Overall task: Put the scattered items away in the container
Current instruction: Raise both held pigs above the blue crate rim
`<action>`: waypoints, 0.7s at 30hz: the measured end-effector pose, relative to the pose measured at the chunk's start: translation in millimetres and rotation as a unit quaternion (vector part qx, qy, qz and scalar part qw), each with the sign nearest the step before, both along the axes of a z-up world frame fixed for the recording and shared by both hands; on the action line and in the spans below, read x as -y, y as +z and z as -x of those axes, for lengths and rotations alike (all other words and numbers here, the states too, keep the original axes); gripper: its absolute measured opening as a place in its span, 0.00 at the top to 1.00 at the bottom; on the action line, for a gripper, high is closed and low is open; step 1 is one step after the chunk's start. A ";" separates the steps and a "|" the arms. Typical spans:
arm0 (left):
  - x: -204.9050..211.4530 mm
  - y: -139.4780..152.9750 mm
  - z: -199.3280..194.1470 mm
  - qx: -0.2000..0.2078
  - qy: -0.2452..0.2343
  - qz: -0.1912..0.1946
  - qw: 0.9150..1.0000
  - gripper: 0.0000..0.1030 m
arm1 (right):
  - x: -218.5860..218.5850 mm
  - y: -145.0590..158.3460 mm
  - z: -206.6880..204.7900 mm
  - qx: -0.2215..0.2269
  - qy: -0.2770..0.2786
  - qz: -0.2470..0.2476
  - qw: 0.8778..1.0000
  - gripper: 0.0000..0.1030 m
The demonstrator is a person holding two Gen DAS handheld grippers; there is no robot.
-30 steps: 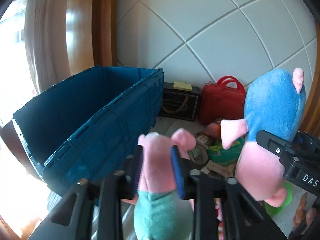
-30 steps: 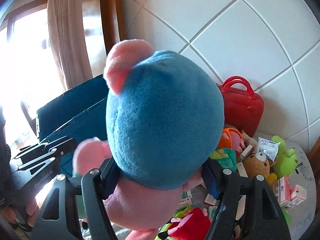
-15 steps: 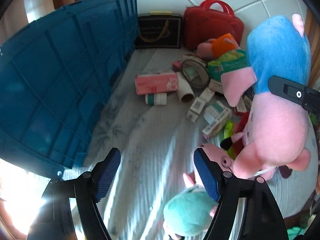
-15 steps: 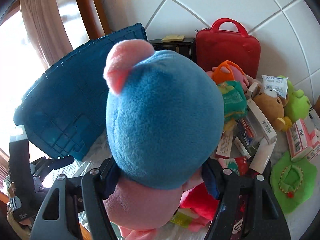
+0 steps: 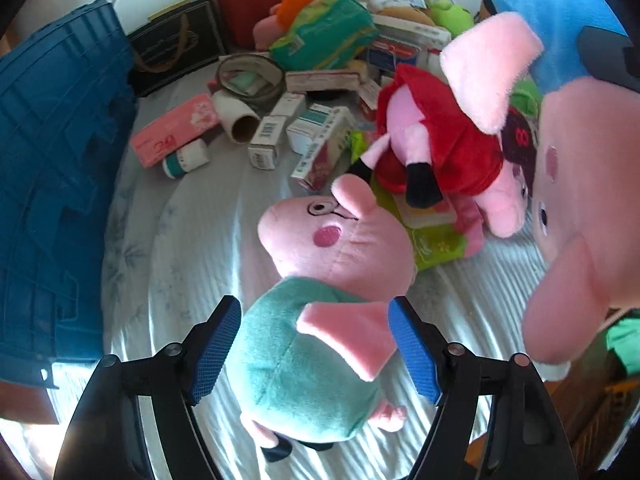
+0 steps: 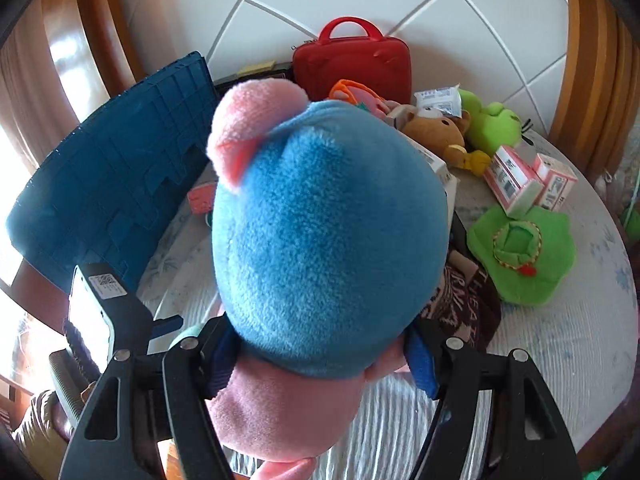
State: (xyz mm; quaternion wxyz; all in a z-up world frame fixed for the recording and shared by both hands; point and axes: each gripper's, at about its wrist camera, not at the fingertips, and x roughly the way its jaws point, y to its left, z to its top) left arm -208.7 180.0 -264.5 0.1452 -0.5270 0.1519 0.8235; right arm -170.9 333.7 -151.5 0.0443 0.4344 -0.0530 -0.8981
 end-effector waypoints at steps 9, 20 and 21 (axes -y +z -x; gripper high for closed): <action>-19.9 -48.2 29.8 0.038 -0.021 0.037 0.998 0.06 | -17.6 -40.4 4.3 0.056 -0.023 0.000 0.998 0.32; -2.2 -23.9 32.4 -0.002 0.012 0.002 1.000 0.27 | -7.1 -38.8 16.7 0.054 -0.007 -0.006 0.999 0.32; 0.9 -16.5 31.6 -0.012 0.018 -0.001 1.000 0.27 | -5.1 -34.1 16.6 0.048 -0.004 -0.007 0.999 0.32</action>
